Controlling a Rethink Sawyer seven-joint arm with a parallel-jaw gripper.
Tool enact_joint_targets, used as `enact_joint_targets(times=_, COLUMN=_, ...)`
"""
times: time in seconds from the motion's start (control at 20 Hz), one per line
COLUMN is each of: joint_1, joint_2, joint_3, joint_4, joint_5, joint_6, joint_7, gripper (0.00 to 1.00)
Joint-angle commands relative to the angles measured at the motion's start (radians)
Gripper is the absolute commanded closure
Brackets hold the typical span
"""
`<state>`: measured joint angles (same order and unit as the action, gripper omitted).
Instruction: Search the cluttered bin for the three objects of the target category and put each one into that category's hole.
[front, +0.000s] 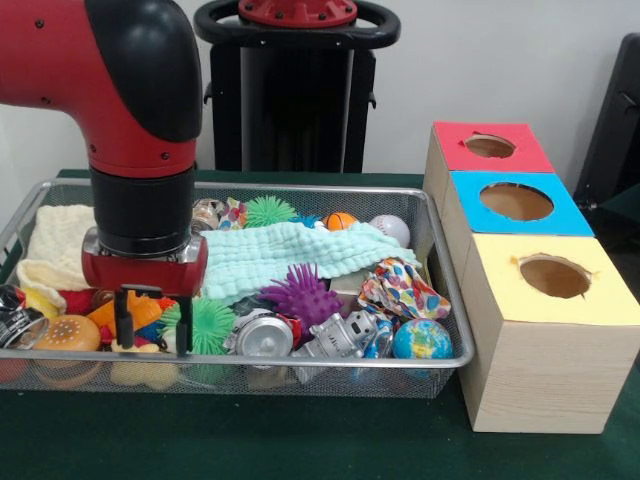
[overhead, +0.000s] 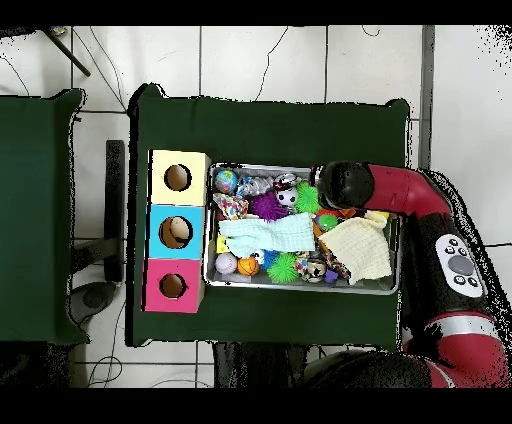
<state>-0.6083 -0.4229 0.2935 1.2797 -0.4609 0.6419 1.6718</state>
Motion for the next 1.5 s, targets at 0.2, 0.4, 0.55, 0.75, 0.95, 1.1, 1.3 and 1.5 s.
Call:
enact_joint_targets(times=0.2, joint_1=-0.044, joint_2=0.006, joint_3=-0.001, joint_4=0.125, joint_5=-0.066, joint_6=-0.008, joint_7=-0.092, gripper=0.0)
enact_joint_targets(times=0.4, joint_1=-0.045, joint_2=0.008, joint_3=-0.002, joint_4=0.131, joint_5=-0.071, joint_6=-0.016, joint_7=-0.088, gripper=0.0)
enact_joint_targets(times=0.55, joint_1=-0.046, joint_2=0.009, joint_3=-0.001, joint_4=0.13, joint_5=-0.074, joint_6=-0.019, joint_7=-0.088, gripper=0.0)
enact_joint_targets(times=0.75, joint_1=-0.042, joint_2=0.01, joint_3=-0.002, joint_4=0.124, joint_5=-0.074, joint_6=-0.013, joint_7=-0.09, gripper=0.0)
enact_joint_targets(times=0.95, joint_1=-0.036, joint_2=0.011, joint_3=-0.004, joint_4=0.118, joint_5=-0.074, joint_6=-0.01, joint_7=-0.086, gripper=0.0)
enact_joint_targets(times=1.1, joint_1=-0.031, joint_2=0.013, joint_3=-0.005, joint_4=0.115, joint_5=-0.073, joint_6=-0.008, joint_7=-0.082, gripper=0.0)
enact_joint_targets(times=1.3, joint_1=-0.025, joint_2=0.013, joint_3=-0.008, joint_4=0.113, joint_5=-0.075, joint_6=-0.008, joint_7=-0.077, gripper=0.0)
enact_joint_targets(times=1.5, joint_1=-0.02, joint_2=0.011, joint_3=-0.011, joint_4=0.119, joint_5=-0.077, joint_6=-0.012, joint_7=-0.071, gripper=0.0)
